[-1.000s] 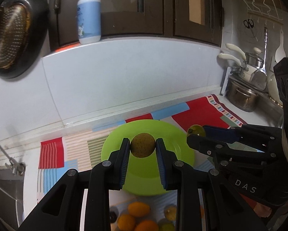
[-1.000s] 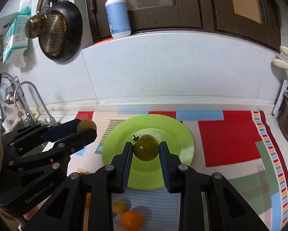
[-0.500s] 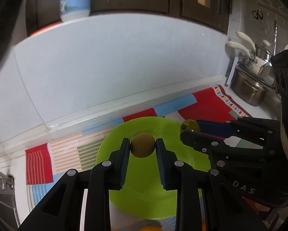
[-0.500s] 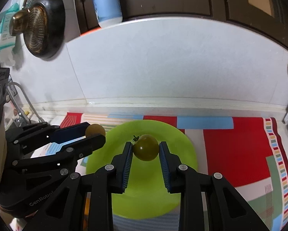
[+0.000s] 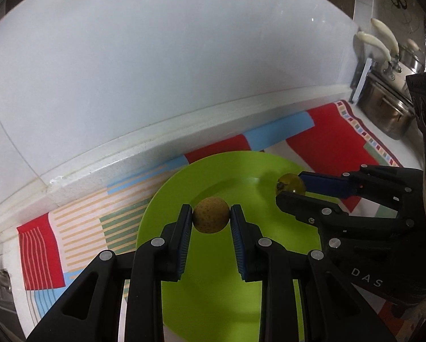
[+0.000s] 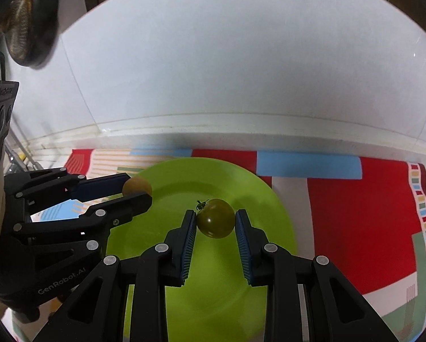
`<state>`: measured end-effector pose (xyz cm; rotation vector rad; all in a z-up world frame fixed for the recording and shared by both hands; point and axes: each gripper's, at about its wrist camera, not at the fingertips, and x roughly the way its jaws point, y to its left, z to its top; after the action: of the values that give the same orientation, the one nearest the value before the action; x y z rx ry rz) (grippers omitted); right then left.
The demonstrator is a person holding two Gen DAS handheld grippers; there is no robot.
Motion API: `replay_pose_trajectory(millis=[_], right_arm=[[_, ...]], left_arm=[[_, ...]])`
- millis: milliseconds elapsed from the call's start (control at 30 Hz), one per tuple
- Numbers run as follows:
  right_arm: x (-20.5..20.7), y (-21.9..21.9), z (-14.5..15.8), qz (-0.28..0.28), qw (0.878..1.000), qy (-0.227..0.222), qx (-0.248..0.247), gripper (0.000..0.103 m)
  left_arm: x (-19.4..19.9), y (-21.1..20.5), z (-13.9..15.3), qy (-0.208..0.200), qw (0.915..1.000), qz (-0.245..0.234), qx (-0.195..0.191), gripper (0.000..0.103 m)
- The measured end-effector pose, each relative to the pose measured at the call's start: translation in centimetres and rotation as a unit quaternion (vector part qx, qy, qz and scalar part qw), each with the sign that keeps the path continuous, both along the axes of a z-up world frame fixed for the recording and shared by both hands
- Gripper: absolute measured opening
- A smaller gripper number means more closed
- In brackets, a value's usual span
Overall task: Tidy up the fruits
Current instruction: 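Open both tools to drop the lime and tomato onto the plate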
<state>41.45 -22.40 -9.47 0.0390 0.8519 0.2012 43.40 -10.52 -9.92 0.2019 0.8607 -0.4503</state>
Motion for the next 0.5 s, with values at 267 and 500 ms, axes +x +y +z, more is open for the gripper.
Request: replay_pose_trajectory(millis=[267, 500], right_arm=[[1.1, -0.1, -1.2, -0.001, 1.0, 0.012, 0.002, 0.029], [0.9, -0.1, -1.0, -0.009, 1.0, 0.003, 0.002, 0.031]], left_arm=[[1.2, -0.2, -1.1, 0.016, 0.9999, -0.005, -0.002, 0.028], [1.1, 0.1, -0.7, 0.01, 0.9999, 0.003, -0.005, 0.039]])
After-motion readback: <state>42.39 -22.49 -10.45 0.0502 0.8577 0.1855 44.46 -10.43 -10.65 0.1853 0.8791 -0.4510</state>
